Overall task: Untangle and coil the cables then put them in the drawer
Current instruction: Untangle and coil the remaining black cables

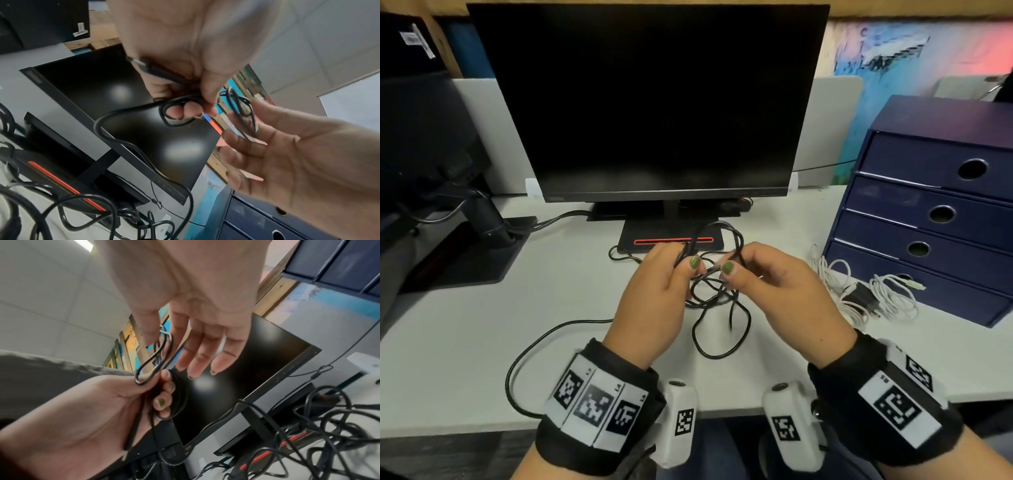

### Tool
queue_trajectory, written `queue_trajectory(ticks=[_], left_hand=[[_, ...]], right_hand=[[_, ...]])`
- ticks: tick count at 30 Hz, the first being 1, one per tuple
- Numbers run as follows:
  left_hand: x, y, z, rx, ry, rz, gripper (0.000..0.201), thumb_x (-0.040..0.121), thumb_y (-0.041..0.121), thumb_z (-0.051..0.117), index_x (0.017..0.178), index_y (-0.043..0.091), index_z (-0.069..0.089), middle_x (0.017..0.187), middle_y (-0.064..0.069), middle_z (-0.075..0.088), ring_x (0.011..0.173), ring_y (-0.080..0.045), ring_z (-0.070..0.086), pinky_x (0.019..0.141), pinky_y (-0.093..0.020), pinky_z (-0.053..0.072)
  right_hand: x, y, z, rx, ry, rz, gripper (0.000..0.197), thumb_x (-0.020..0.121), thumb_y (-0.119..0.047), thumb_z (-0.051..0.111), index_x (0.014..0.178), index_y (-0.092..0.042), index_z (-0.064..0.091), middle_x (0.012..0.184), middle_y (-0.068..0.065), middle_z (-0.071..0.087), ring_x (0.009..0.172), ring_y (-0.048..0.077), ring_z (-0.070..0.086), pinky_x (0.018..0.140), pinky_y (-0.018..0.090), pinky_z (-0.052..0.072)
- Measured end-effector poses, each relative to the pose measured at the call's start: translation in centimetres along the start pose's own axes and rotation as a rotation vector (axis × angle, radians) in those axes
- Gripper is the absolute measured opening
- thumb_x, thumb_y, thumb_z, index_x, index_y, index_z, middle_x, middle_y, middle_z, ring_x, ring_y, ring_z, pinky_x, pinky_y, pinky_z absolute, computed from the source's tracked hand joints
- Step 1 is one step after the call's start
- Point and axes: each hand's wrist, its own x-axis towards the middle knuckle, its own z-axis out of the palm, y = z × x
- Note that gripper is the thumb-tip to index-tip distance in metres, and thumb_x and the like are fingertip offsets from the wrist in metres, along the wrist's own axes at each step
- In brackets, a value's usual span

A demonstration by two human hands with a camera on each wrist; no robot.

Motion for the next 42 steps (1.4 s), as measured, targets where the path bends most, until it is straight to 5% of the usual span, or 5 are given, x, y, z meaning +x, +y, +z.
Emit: queue_trajectory(ticks=[11, 16, 26, 33, 42], left_hand=[[0.4, -0.3, -1.4, -0.342, -0.011, -0.101, 0.028, 0.094, 0.033, 0.042, 0.078, 0.029, 0.065, 0.059, 0.003, 0.053, 0.065, -0.012, 0.052, 0.071, -0.026, 0.042], [0.2, 0.5, -0.8, -0.530, -0.006, -0.167, 0.032, 0.101, 0.017, 0.037, 0.088, 0.018, 0.066, 0.064, 0.000, 0.058, 0.067, -0.009, 0.057, 0.075, -0.025, 0.041], [-0.2, 1.7, -0.2, -0.647, -0.033, -0.173, 0.028, 0.098, 0.019, 0.043, 0.084, 0.021, 0.067, 0.066, 0.001, 0.058, 0.065, -0.008, 0.056, 0.069, -0.020, 0.047], [0.3, 0.9, -1.3, -0.657, 0.187, -0.176, 0.025, 0.099, 0.022, 0.045, 0.090, 0.019, 0.068, 0.073, -0.003, 0.062, 0.076, -0.017, 0.059, 0.080, -0.030, 0.047], [0.2, 1.6, -0.8, -0.534, 0.264, -0.197, 0.024, 0.100, 0.025, 0.044, 0.091, 0.026, 0.066, 0.077, 0.007, 0.066, 0.080, -0.009, 0.063, 0.081, -0.024, 0.046]], right_hand=[[0.9, 2.2, -2.9, -0.076, 0.293, 0.097, 0.017, 0.092, -0.029, 0.059, 0.080, -0.021, 0.069, 0.060, 0.009, 0.059, 0.055, 0.012, 0.055, 0.065, 0.028, 0.050], [0.7, 2.3, -1.8, 0.525, 0.081, 0.127, 0.044, 0.099, -0.040, 0.039, 0.110, -0.008, 0.067, 0.086, 0.020, 0.070, 0.088, 0.028, 0.070, 0.081, 0.031, 0.054], [-0.6, 2.3, 3.1, -0.184, -0.356, 0.011, 0.061, 0.082, -0.037, 0.069, 0.134, -0.045, 0.037, 0.125, -0.012, 0.059, 0.115, 0.009, 0.057, 0.106, 0.037, 0.041], [-0.6, 1.9, 2.6, -0.122, -0.442, 0.030, 0.023, 0.100, -0.028, 0.044, 0.102, -0.027, 0.066, 0.056, -0.008, 0.046, 0.056, 0.011, 0.046, 0.063, 0.028, 0.043], [0.1, 2.1, 0.3, -0.377, -0.482, 0.021, 0.031, 0.103, -0.030, 0.034, 0.107, -0.021, 0.064, 0.060, -0.046, 0.048, 0.066, -0.021, 0.047, 0.063, 0.008, 0.033]])
